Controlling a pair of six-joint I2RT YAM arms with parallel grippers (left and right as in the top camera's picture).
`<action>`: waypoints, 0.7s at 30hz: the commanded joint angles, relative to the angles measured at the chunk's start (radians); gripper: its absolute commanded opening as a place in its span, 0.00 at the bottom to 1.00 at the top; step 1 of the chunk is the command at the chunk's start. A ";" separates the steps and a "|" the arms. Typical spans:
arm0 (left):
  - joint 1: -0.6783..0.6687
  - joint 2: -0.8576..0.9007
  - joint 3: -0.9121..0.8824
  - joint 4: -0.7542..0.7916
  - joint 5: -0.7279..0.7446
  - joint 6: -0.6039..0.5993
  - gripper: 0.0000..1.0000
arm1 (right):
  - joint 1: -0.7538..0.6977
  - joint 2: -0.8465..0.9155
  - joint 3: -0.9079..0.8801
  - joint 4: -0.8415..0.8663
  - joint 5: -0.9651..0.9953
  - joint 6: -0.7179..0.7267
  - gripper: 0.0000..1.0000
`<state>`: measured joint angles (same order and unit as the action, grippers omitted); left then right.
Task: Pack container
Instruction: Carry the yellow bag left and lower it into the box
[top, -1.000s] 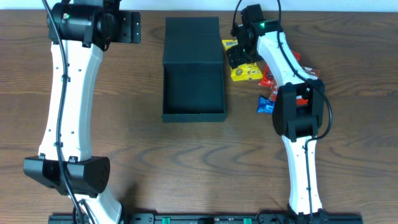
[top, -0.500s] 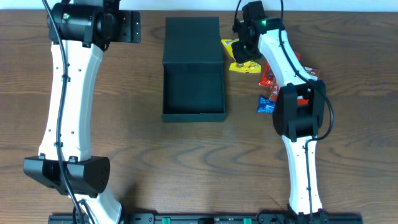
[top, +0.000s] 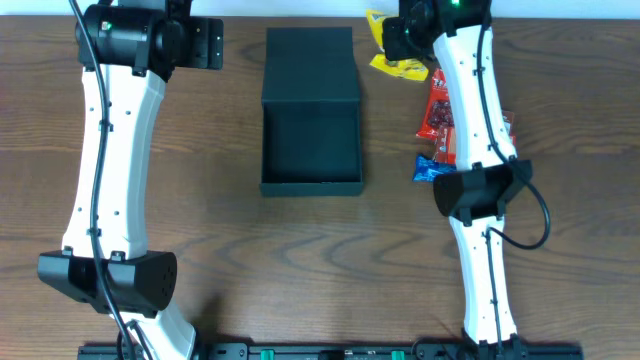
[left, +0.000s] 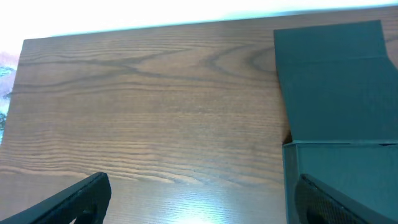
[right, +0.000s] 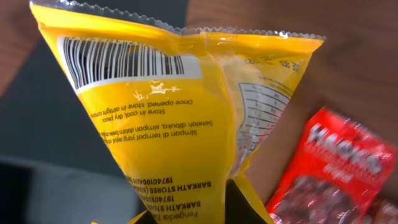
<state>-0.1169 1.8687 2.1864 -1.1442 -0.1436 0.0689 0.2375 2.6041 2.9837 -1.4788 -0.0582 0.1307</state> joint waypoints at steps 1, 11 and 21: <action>0.014 0.003 0.006 0.001 -0.032 -0.003 0.95 | 0.077 -0.013 0.026 -0.058 -0.040 0.137 0.02; 0.157 0.003 0.006 0.000 0.059 -0.085 0.95 | 0.356 -0.012 -0.087 -0.104 0.117 0.389 0.02; 0.291 0.003 0.006 0.000 0.192 -0.096 0.95 | 0.465 -0.012 -0.265 -0.050 0.193 0.536 0.02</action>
<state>0.1562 1.8687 2.1864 -1.1439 -0.0048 -0.0113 0.6907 2.6038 2.7369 -1.5299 0.0658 0.5831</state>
